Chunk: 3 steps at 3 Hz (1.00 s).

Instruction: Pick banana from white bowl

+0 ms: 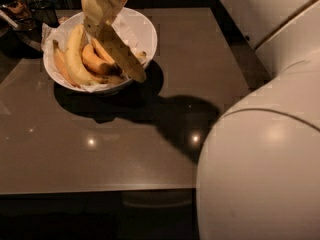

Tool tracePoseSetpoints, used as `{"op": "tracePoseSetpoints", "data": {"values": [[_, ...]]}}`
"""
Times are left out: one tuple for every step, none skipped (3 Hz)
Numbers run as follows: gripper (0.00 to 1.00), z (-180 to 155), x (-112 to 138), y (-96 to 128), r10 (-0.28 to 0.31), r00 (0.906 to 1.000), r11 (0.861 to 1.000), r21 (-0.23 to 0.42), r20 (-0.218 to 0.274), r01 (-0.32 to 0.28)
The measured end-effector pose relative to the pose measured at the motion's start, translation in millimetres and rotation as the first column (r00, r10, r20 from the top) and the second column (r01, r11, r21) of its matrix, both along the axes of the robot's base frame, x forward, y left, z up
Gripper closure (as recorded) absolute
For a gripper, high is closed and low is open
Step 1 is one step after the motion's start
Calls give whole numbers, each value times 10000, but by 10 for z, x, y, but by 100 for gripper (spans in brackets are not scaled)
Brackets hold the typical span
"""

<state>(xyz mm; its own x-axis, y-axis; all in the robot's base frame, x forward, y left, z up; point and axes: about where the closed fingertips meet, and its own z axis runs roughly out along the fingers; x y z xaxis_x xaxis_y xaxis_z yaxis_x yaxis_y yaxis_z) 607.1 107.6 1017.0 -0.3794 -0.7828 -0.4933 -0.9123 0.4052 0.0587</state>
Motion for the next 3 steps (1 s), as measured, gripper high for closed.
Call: {"op": "tracePoseSetpoints", "data": {"values": [[100,-91,-273,-149,-45,9981,10000,53,-614,48],[100,-174,-773,-425,-352,9903,9967,679,-1347,447],[100,-404,-1247,-757,-940,9701,9897,850,-2238,1155]]}}
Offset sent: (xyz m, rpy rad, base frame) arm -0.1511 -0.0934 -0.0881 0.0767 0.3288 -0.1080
